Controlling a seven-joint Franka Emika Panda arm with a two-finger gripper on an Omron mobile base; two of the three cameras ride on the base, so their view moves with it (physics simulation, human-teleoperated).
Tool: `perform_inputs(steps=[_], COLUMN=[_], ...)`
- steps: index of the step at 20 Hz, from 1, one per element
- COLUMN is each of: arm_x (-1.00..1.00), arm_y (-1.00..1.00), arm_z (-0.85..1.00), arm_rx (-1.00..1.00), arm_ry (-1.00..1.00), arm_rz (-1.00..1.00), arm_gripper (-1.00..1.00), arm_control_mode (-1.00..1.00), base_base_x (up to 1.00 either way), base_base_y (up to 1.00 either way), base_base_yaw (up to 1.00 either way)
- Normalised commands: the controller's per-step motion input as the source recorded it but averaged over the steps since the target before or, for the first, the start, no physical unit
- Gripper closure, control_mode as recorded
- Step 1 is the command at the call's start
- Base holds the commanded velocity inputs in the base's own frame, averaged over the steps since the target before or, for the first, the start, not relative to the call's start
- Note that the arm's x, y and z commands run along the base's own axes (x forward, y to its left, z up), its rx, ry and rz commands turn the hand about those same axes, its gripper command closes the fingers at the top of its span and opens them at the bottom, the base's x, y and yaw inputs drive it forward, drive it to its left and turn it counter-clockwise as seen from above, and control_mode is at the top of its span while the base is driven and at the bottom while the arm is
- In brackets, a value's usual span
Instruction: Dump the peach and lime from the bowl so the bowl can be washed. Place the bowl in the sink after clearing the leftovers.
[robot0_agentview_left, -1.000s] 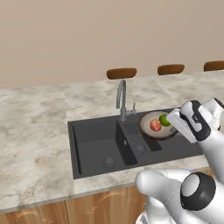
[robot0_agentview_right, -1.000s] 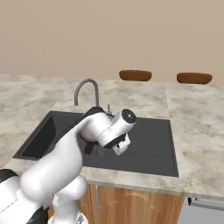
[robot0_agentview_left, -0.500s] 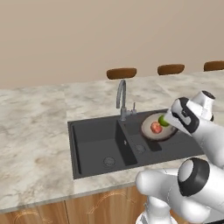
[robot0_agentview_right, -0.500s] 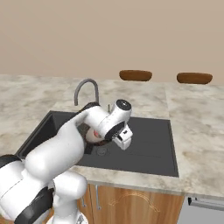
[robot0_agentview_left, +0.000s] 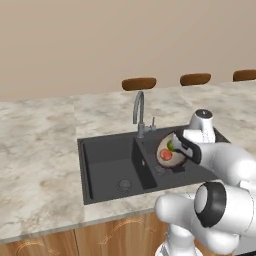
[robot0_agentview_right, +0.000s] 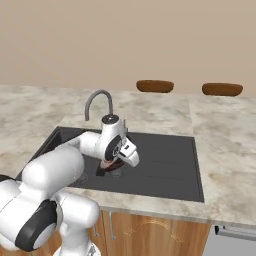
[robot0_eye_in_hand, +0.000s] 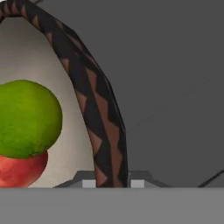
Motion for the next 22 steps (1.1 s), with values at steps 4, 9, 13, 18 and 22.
perform_inputs(steps=[4, 9, 13, 18, 22], arm_x=[0.15, 0.04, -0.03, 0.00, 0.34], arm_y=[-0.11, 0.24, 0.35, 0.33, -0.81], arm_z=[-0.04, -0.01, -0.04, -0.03, -0.03], arm_rx=[-0.13, -0.16, -0.19, -0.21, -0.04], arm_ry=[-0.01, 0.00, -0.01, -0.04, 0.00], arm_rz=[0.00, 0.00, 0.01, 0.02, -0.01], arm_gripper=[1.00, 1.00, 1.00, 1.00, 1.00], arm_control_mode=[-1.00, -1.00, -1.00, -1.00, -1.00], base_base_x=[0.00, 0.00, 0.00, 0.00, 0.00], base_base_y=[0.00, 0.00, 0.00, 0.00, 0.00], base_base_yaw=[0.00, 0.00, 0.00, 0.00, 0.00])
